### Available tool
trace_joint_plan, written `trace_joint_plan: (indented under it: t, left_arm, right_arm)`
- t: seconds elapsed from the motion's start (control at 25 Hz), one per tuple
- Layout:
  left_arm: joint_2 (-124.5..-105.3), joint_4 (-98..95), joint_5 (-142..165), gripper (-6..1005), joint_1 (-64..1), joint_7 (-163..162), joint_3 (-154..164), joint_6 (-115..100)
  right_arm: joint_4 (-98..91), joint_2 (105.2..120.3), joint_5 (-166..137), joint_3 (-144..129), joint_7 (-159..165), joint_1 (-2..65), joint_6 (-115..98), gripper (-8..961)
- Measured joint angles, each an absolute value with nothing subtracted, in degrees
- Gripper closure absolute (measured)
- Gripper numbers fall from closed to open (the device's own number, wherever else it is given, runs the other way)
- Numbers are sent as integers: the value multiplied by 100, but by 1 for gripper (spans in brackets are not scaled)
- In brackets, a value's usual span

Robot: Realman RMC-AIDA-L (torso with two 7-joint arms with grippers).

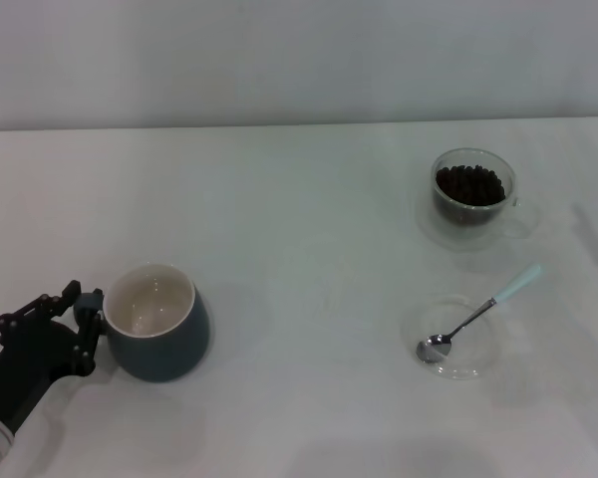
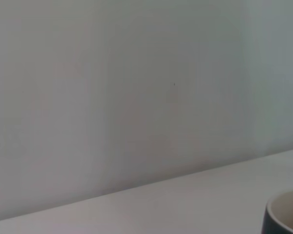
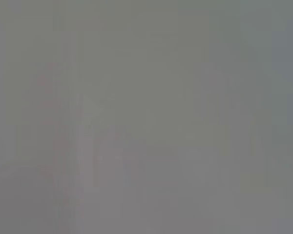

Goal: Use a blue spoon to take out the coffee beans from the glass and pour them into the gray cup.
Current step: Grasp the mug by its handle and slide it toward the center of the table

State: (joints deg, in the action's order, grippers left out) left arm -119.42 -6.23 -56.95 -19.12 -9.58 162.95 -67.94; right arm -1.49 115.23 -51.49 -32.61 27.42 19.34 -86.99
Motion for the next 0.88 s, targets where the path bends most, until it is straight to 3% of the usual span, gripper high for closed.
trace_joint_plan:
  t: [0.44, 0.88]
  left_arm:
    - [-11955, -811, -5695, 857, -1945, -957, 16295, -6787]
    - [-11980, -1496, -5332, 857, -2544, -705, 16296, -5946]
  right_arm:
    - [-162, 11523, -5150, -3261, 2742, 1933, -8693, 82]
    - [-209, 11523, -5150, -3303, 2700, 1948, -8692, 83]
